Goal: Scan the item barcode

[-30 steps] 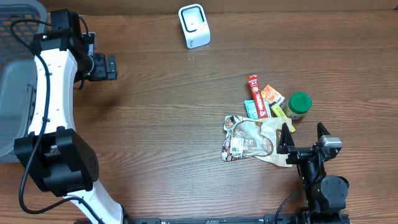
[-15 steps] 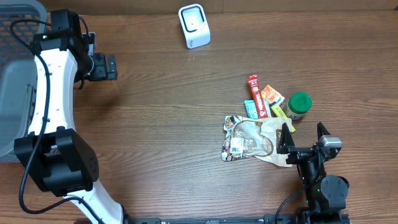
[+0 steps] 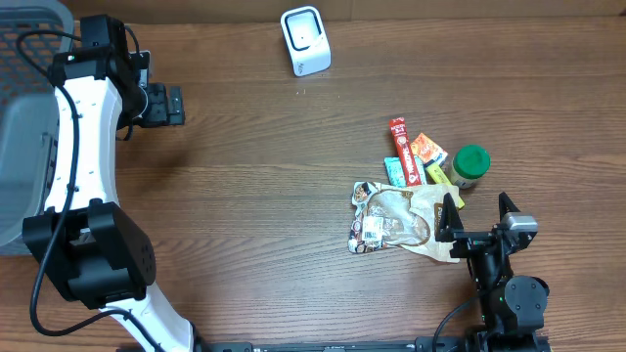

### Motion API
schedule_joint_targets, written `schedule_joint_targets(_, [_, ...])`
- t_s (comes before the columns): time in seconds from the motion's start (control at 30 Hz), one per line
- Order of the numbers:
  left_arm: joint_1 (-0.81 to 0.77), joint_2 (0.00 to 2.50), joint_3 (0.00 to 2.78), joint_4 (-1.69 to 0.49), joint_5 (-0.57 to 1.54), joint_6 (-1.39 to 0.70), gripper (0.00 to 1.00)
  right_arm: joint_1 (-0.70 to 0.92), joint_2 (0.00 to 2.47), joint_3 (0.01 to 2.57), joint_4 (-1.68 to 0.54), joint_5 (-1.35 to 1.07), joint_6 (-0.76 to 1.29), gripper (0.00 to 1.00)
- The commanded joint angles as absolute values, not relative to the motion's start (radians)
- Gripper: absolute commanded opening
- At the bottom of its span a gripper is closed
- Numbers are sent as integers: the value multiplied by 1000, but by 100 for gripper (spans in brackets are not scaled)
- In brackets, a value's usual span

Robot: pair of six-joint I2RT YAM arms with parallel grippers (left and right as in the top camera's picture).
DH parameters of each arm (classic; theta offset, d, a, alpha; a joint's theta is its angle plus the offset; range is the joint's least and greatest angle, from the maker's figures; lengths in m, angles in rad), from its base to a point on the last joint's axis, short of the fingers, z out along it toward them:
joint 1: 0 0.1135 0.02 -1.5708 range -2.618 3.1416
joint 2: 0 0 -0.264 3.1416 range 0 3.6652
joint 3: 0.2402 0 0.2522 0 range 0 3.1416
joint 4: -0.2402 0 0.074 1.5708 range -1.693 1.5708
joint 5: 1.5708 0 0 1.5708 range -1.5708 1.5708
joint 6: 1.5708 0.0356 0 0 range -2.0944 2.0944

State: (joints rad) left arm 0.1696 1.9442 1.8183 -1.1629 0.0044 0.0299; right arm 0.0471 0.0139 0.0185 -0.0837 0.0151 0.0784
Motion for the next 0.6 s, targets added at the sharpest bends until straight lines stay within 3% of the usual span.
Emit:
schedule_joint_targets(0.0, [154,1872,1830,-1163,9,46,100,44,3,8,-82,16,74,100])
schedule_joint_targets(0.57, [150,1335,1802,-1163,9,46,100,44,3,8,-82,17,74,100])
